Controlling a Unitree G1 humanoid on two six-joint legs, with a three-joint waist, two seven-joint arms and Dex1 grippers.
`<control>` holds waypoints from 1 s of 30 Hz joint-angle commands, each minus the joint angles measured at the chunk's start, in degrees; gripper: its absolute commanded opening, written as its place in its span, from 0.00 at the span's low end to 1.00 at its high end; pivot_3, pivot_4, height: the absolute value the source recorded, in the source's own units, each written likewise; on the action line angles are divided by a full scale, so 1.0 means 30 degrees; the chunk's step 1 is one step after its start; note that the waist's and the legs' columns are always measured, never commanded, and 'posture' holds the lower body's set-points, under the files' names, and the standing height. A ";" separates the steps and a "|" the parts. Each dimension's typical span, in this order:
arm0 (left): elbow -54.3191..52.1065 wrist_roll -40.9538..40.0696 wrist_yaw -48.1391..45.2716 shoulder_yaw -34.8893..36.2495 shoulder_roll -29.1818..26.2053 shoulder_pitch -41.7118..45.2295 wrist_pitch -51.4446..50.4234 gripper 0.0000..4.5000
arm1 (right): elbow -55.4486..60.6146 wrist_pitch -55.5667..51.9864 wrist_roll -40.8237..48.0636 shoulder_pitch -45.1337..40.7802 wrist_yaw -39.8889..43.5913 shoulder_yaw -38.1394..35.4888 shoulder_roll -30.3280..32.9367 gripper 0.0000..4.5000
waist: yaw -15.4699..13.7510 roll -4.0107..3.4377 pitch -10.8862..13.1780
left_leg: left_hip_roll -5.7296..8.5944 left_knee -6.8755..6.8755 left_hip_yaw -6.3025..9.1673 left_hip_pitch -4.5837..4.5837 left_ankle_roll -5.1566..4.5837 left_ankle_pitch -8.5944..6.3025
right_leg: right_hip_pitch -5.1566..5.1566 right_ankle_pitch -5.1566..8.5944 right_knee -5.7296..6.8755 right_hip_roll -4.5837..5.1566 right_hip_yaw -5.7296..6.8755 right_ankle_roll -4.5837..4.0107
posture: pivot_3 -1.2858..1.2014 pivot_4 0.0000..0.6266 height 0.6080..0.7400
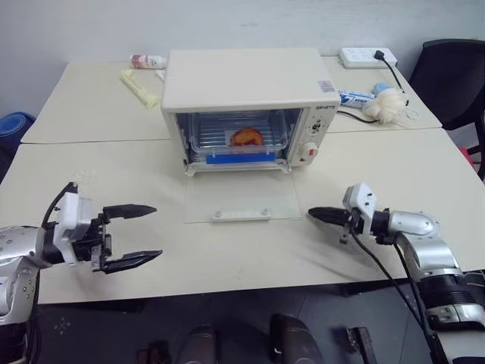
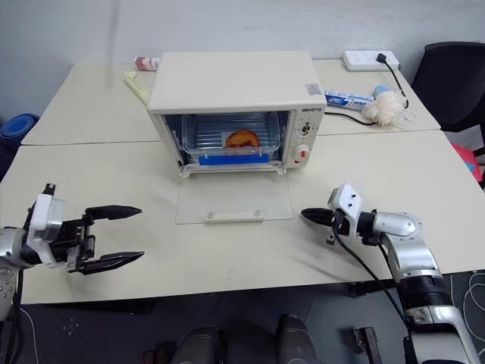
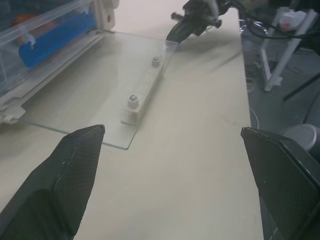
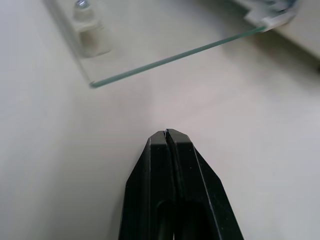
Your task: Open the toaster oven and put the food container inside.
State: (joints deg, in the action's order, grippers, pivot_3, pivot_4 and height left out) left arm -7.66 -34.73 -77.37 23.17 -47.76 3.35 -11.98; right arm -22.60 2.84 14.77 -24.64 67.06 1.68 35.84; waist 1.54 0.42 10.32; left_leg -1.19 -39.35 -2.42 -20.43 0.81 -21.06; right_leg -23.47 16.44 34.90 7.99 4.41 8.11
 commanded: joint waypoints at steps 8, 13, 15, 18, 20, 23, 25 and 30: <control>-0.1639 -0.4294 0.2550 0.1723 -0.0179 0.0002 -0.4565 1.00 | 0.0907 0.0465 0.3223 -0.0549 0.1421 -0.1496 -0.2442 0.00 | 0.0068 -0.0028 0.0007 | -0.0017 0.0015 0.0006 0.0005 0.0002 0.0000 | -0.0005 0.0000 0.0005 -0.0001 0.0002 0.0000 | 0.52 0.24 1.00; -0.2182 -0.5453 0.5764 0.3334 0.1592 -0.0759 -0.5305 1.00 | 0.4041 -0.2986 0.6451 -0.0785 -0.0929 -0.3456 -0.3148 0.00 | 0.0017 -0.0030 0.0008 | -0.0023 0.0008 0.0027 0.0004 0.0008 -0.0002 | -0.0003 0.0000 0.0012 0.0003 0.0003 0.0000 | 0.52 0.24 1.00; -0.2012 -0.5187 0.7108 0.3814 0.2288 -0.0665 -0.4972 1.00 | 0.4982 -0.3985 0.7495 -0.1348 -0.2024 -0.4045 -0.3630 0.00 | 0.0011 -0.0029 0.0007 | -0.0023 -0.0002 0.0038 0.0004 0.0011 -0.0003 | 0.0000 0.0000 0.0020 0.0001 0.0005 0.0000 | 0.52 0.24 1.00; -0.1431 -0.4077 0.7972 0.4053 0.2795 -0.0664 -0.3884 1.00 | 0.5673 -0.5224 0.8434 -0.2933 -0.3367 -0.4353 -0.4282 0.00 | 0.0017 -0.0030 0.0007 | -0.0020 -0.0017 0.0034 0.0007 0.0018 -0.0002 | -0.0001 -0.0001 0.0040 0.0000 0.0003 0.0000 | 0.52 0.24 1.00; -0.1028 -0.3519 0.8403 0.4067 0.2995 -0.0462 -0.3173 1.00 | 0.5721 -0.5952 0.8713 -0.3496 -0.3820 -0.4344 -0.4411 0.00 | 0.0021 -0.0031 0.0007 | -0.0019 -0.0016 0.0027 0.0007 0.0020 -0.0003 | -0.0005 -0.0001 0.0041 -0.0003 0.0003 -0.0001 | 0.52 0.24 1.00; -0.0794 -0.2673 0.9439 0.3826 0.3159 0.0085 -0.2315 1.00 | 0.5288 -0.6053 0.8615 -0.4000 -0.4467 -0.4669 -0.4418 0.00 | -0.0049 -0.0026 0.0005 | -0.0021 -0.0010 0.0034 0.0002 0.0025 -0.0007 | -0.0007 0.0000 0.0034 -0.0015 0.0008 -0.0001 | 0.52 0.24 1.00; -0.0824 -0.2371 0.9609 0.3447 0.3014 -0.0066 -0.2446 1.00 | 0.5318 -0.6031 0.8235 -0.3693 -0.4197 -0.4557 -0.3969 0.04 | -0.0083 -0.0025 0.0004 | -0.0008 -0.0011 0.0036 -0.0005 0.0014 -0.0013 | -0.0005 -0.0001 0.0032 -0.0004 0.0010 -0.0002 | 0.52 0.24 1.00; -0.1216 -0.2057 0.8012 0.3095 0.2499 -0.1822 -0.2248 1.00 | 0.6420 -0.3476 0.6142 -0.0878 -0.1009 -0.3574 -0.1813 0.34 | -0.0013 -0.0023 0.0004 | 0.0001 0.0022 0.0010 -0.0004 -0.0007 -0.0028 | -0.0010 0.0000 0.0001 0.0001 0.0004 -0.0001 | 0.52 0.24 1.00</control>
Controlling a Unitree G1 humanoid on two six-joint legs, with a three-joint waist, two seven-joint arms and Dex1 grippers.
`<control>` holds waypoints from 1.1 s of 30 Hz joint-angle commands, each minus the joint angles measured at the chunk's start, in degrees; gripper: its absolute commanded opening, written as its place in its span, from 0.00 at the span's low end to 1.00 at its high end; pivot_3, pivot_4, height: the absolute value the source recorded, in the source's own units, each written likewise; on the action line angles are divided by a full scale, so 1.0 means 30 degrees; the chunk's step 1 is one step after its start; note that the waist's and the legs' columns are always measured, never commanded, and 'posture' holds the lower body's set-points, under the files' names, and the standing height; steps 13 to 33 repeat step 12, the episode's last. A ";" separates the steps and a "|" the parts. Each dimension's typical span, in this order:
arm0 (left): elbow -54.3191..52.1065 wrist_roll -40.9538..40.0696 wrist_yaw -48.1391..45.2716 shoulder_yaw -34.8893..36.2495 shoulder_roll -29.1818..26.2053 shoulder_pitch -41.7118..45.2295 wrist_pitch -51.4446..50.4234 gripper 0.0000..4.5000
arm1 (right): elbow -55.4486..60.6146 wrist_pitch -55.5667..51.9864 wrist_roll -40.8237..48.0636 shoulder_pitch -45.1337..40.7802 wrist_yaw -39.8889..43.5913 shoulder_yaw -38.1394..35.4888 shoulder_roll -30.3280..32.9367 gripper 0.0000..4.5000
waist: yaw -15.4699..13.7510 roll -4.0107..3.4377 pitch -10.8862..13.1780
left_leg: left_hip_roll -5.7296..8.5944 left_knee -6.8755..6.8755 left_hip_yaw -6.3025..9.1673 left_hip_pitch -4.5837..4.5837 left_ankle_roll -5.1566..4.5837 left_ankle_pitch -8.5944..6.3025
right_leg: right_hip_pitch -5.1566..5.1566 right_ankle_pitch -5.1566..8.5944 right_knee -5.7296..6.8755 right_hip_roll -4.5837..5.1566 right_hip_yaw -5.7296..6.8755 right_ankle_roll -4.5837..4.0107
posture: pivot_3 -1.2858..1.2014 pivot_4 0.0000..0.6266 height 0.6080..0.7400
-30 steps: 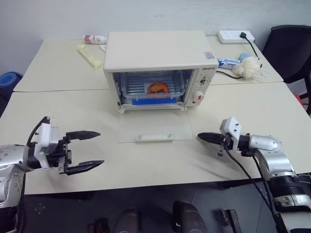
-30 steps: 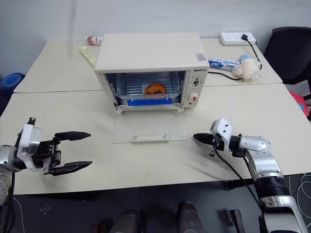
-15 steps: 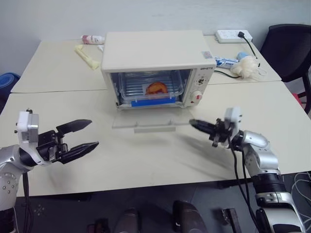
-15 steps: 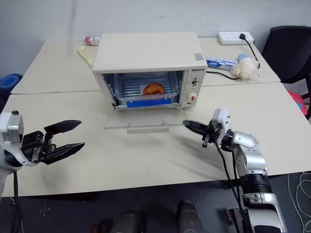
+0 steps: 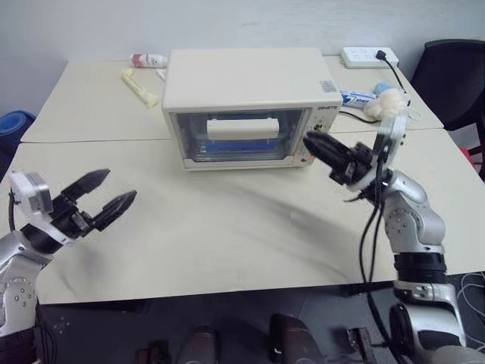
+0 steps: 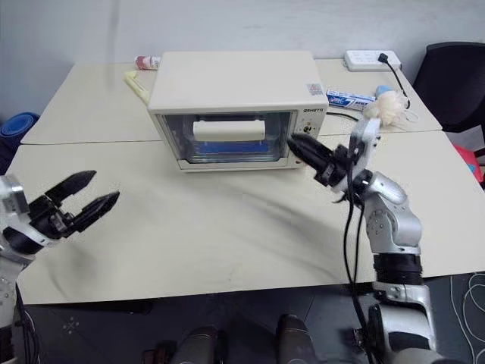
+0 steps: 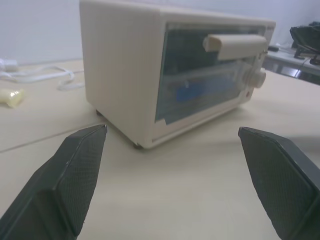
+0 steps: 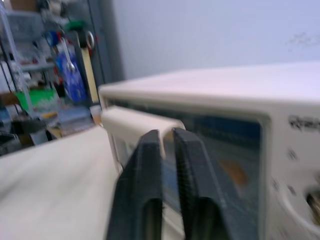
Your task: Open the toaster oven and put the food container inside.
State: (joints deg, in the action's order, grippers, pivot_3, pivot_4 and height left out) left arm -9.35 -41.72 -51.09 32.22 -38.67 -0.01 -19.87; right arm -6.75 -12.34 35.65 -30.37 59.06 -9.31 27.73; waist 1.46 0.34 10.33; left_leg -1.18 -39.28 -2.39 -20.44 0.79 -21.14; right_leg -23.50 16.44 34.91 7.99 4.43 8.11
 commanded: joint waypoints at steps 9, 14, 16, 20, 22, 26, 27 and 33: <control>0.0394 0.4888 -0.1786 -0.1226 -0.1208 -0.3330 0.4777 1.00 | 0.1270 0.6929 -0.3233 0.5529 0.6419 0.1299 0.3265 1.00 | 0.0015 0.0002 0.0001 | -0.0026 0.0009 -0.0088 0.0057 0.0005 0.0000 | 0.0013 0.0000 -0.0010 -0.0022 -0.0045 0.0000 | 0.52 0.24 1.00; 0.0288 0.4862 -0.1622 -0.1324 -0.0568 -0.3724 0.5338 1.00 | 0.0720 0.7353 -0.3360 0.5420 0.5917 0.0999 0.3096 1.00 | 0.0009 0.0002 0.0001 | -0.0028 0.0009 -0.0091 0.0055 0.0001 -0.0003 | 0.0012 -0.0001 -0.0014 -0.0015 -0.0048 0.0000 | 0.52 0.24 1.00; 0.0288 0.4862 -0.1622 -0.1324 -0.0568 -0.3724 0.5338 1.00 | 0.0720 0.7353 -0.3360 0.5420 0.5917 0.0999 0.3096 1.00 | 0.0009 0.0002 0.0001 | -0.0028 0.0009 -0.0091 0.0055 0.0001 -0.0003 | 0.0012 -0.0001 -0.0014 -0.0015 -0.0048 0.0000 | 0.52 0.24 1.00; 0.0288 0.4862 -0.1622 -0.1324 -0.0568 -0.3724 0.5338 1.00 | 0.0720 0.7353 -0.3360 0.5420 0.5917 0.0999 0.3096 1.00 | 0.0009 0.0002 0.0001 | -0.0028 0.0009 -0.0091 0.0055 0.0001 -0.0003 | 0.0012 -0.0001 -0.0014 -0.0015 -0.0048 0.0000 | 0.52 0.24 1.00; 0.0288 0.4862 -0.1622 -0.1324 -0.0568 -0.3724 0.5338 1.00 | 0.0720 0.7353 -0.3360 0.5420 0.5917 0.0999 0.3096 1.00 | 0.0009 0.0002 0.0001 | -0.0028 0.0009 -0.0091 0.0055 0.0001 -0.0003 | 0.0012 -0.0001 -0.0014 -0.0015 -0.0048 0.0000 | 0.52 0.24 1.00; 0.0288 0.4862 -0.1622 -0.1324 -0.0568 -0.3724 0.5338 1.00 | 0.0720 0.7353 -0.3360 0.5420 0.5917 0.0999 0.3096 1.00 | 0.0009 0.0002 0.0001 | -0.0028 0.0009 -0.0091 0.0055 0.0001 -0.0003 | 0.0012 -0.0001 -0.0014 -0.0015 -0.0048 0.0000 | 0.52 0.24 1.00; 0.0288 0.4862 -0.1622 -0.1324 -0.0568 -0.3724 0.5338 1.00 | 0.0720 0.7353 -0.3360 0.5420 0.5917 0.0999 0.3096 1.00 | 0.0009 0.0002 0.0001 | -0.0028 0.0009 -0.0091 0.0055 0.0001 -0.0003 | 0.0012 -0.0001 -0.0014 -0.0015 -0.0048 0.0000 | 0.52 0.24 1.00; 0.0288 0.4862 -0.1622 -0.1324 -0.0568 -0.3724 0.5338 1.00 | 0.0720 0.7353 -0.3360 0.5420 0.5917 0.0999 0.3096 1.00 | 0.0009 0.0002 0.0001 | -0.0028 0.0009 -0.0091 0.0055 0.0001 -0.0003 | 0.0012 -0.0001 -0.0014 -0.0015 -0.0048 0.0000 | 0.52 0.24 1.00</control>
